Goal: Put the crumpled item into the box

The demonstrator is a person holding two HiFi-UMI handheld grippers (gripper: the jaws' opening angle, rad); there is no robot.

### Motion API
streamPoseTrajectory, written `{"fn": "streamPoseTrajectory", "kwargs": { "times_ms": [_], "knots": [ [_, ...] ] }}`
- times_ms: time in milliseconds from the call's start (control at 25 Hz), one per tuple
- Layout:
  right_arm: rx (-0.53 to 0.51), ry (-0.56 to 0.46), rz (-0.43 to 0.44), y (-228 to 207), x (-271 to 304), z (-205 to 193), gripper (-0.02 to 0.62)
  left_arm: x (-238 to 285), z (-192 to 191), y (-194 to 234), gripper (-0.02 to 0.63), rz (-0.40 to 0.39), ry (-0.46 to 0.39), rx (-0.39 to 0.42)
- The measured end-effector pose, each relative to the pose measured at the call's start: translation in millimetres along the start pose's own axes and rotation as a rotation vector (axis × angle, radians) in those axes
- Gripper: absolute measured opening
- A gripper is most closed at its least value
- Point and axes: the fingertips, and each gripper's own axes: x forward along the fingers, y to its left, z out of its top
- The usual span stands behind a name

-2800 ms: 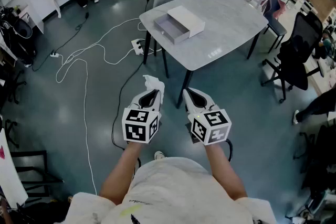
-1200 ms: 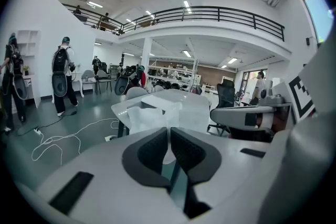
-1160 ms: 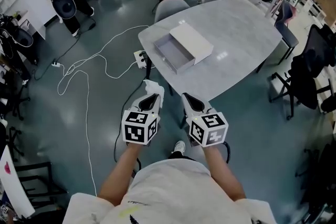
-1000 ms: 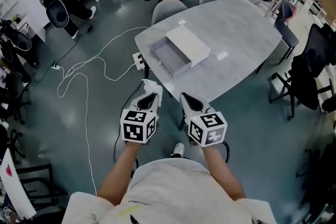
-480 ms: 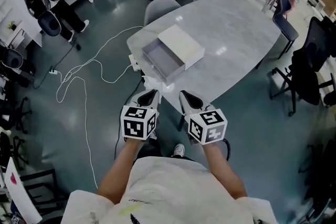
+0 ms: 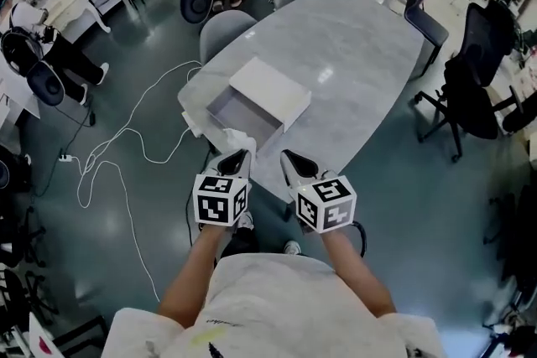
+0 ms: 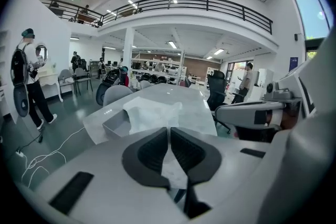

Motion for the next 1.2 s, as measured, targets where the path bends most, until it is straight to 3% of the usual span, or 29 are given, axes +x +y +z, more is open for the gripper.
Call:
{"fn": "streamPoseTrajectory", "kwargs": {
  "times_ms": [520, 840, 1200],
  "knots": [
    [0.063, -0.014, -0.219, -11.8, 68.8, 28.4, 0.005, 62.7, 16.2, 57.3, 0.025, -0.200, 0.107, 0.099],
    [0.094, -0.055, -0.321, -29.7, 86.0, 40.6, 0.005, 106.2, 12.3, 63.9, 0.025, -0.284, 0.202, 0.235],
    [0.129, -0.090, -0.404, -50.1, 95.3, 48.0, 0.005, 140.4, -11.0, 71.6, 0.025, -0.354, 0.342, 0.316]
  ]
}}
